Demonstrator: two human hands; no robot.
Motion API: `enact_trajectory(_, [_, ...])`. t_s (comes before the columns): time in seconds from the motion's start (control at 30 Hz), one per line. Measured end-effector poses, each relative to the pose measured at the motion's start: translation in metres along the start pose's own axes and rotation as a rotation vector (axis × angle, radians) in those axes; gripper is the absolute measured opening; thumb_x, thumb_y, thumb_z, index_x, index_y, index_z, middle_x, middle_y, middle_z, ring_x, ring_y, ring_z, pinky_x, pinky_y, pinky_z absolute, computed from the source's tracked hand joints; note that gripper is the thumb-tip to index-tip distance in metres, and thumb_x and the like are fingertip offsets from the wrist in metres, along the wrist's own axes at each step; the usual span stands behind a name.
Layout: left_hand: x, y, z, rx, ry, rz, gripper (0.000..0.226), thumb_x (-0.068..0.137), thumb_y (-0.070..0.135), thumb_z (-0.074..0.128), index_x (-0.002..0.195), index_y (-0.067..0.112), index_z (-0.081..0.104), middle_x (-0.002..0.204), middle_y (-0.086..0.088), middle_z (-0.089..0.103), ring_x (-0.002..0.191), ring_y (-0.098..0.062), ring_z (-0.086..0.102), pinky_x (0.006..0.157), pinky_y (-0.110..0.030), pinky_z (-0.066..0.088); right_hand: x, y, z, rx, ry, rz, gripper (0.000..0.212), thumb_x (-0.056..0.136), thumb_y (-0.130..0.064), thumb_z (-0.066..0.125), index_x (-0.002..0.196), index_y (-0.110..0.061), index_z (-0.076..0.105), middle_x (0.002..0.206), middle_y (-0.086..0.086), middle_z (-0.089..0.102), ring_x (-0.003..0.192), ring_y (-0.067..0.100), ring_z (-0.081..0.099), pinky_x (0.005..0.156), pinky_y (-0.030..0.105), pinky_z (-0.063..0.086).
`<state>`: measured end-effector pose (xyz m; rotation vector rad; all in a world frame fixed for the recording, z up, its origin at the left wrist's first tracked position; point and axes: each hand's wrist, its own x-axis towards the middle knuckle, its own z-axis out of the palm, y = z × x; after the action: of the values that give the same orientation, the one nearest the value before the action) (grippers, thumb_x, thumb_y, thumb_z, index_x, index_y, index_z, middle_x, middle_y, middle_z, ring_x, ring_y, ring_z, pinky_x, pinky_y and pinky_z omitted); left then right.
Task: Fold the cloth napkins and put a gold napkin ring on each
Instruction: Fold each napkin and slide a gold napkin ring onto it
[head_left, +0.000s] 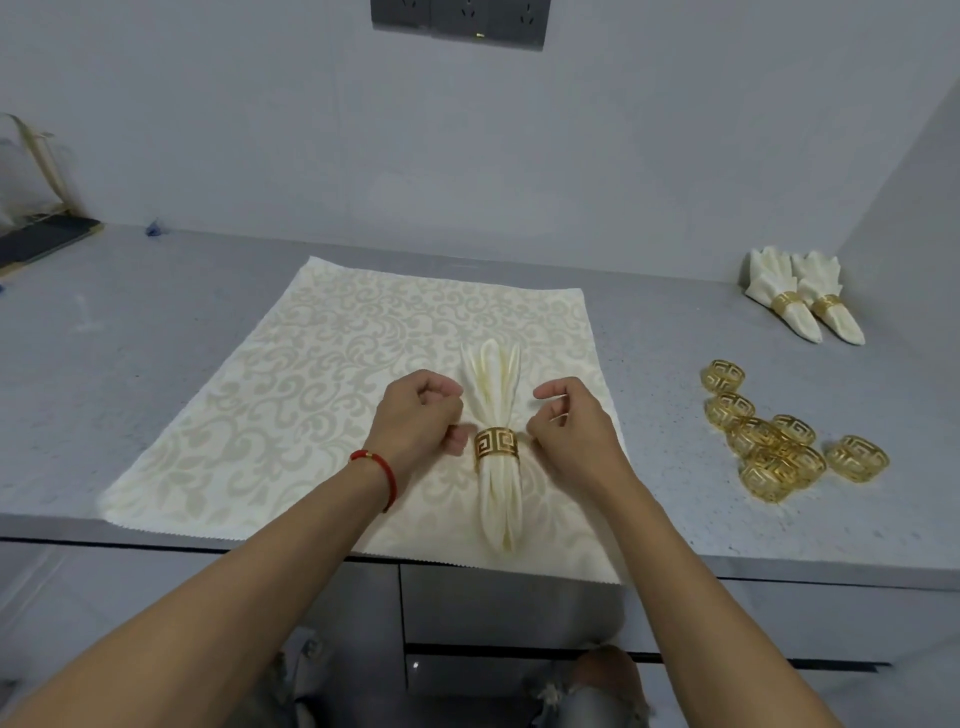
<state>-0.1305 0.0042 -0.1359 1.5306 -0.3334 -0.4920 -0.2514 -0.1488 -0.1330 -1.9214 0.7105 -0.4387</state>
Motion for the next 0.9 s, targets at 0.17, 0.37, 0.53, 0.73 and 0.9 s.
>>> enact_trajectory(0.17, [0.01,0.015,0.001,0.377,0.092,0.234,0.031,0.083,0.028,0.063,0.114,0.026,0.06,0.101,0.007,0.067,0.09,-0.014,0.067,0.081,-0.032,0.054,0.015,-0.018,0.0,-0.097,0.099,-0.148,0.025,0.099,-0.023,0.055,0.125,-0.024,0.056,0.102,-0.009,0.062,0.09,0.008,0.061,0.072,0.02,0.043])
enact_trajectory(0.37, [0.026,0.013,0.013,0.189,0.128,0.215,0.036,0.088,0.031,0.072,0.122,0.028,0.059,0.081,0.007,0.056,0.075,-0.012,0.061,0.082,-0.034,0.056,0.03,-0.034,0.017,0.075,0.083,-0.114,0.04,0.104,-0.026,0.052,0.141,-0.026,0.036,0.088,-0.002,0.063,0.079,0.011,0.062,0.075,0.029,0.052])
enact_trajectory(0.53, [0.021,0.003,-0.001,0.148,0.133,0.207,0.031,0.083,0.039,0.073,0.111,0.033,0.061,0.076,0.004,0.057,0.079,-0.019,0.071,0.086,-0.046,0.06,0.021,-0.019,0.008,-0.031,0.189,-0.032,0.04,0.104,-0.025,0.05,0.141,-0.017,0.037,0.085,0.001,0.061,0.076,0.014,0.061,0.069,0.028,0.049])
enact_trajectory(0.73, [0.013,0.008,0.005,0.212,0.134,0.253,0.036,0.092,0.031,0.064,0.126,0.037,0.052,0.101,0.002,0.056,0.083,-0.018,0.066,0.088,-0.044,0.059,-0.035,-0.04,0.022,-0.576,0.127,-0.036,0.079,0.091,-0.064,0.053,0.148,-0.02,0.021,0.124,0.005,0.061,0.113,0.03,0.061,0.088,0.043,0.047])
enact_trajectory(0.9, [0.011,0.012,0.016,0.23,0.13,0.314,0.038,0.095,0.024,0.06,0.13,0.033,0.049,0.098,0.004,0.052,0.08,-0.018,0.061,0.088,-0.047,0.057,-0.041,-0.034,0.037,-0.651,0.044,-0.019,0.087,0.085,-0.053,0.065,0.147,-0.021,0.011,0.102,-0.001,0.059,0.087,0.023,0.063,0.08,0.038,0.053])
